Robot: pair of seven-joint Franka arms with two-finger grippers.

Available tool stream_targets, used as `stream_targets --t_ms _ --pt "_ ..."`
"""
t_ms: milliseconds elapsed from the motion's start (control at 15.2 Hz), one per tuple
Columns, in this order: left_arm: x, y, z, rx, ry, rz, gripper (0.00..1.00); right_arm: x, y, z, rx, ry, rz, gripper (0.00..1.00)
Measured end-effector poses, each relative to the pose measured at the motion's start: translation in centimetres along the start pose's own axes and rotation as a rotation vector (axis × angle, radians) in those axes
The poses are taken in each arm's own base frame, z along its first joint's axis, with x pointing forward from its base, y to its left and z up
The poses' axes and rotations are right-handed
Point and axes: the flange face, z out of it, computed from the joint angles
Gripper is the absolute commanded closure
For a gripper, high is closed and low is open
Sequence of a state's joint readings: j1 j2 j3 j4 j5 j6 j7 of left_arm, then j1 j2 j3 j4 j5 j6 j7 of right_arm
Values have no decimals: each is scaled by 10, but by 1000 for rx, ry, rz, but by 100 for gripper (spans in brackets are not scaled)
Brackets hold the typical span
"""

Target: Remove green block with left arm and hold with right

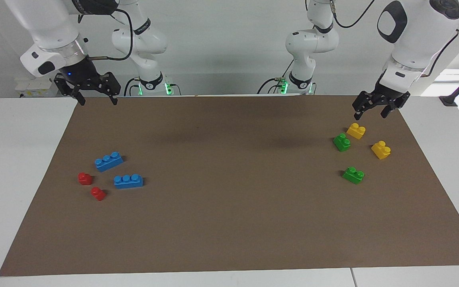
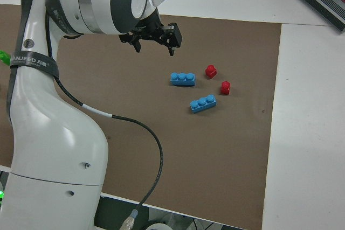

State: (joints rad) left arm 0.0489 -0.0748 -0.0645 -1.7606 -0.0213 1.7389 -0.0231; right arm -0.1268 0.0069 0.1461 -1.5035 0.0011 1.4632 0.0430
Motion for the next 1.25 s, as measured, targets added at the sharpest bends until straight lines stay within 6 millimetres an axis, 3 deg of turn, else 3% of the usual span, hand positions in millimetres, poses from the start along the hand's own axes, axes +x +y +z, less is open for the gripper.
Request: stream_targets --t_ms 1246 --pt "-2 1 1 -2 -13 1 0 3 2 -1 2 28 43 0"
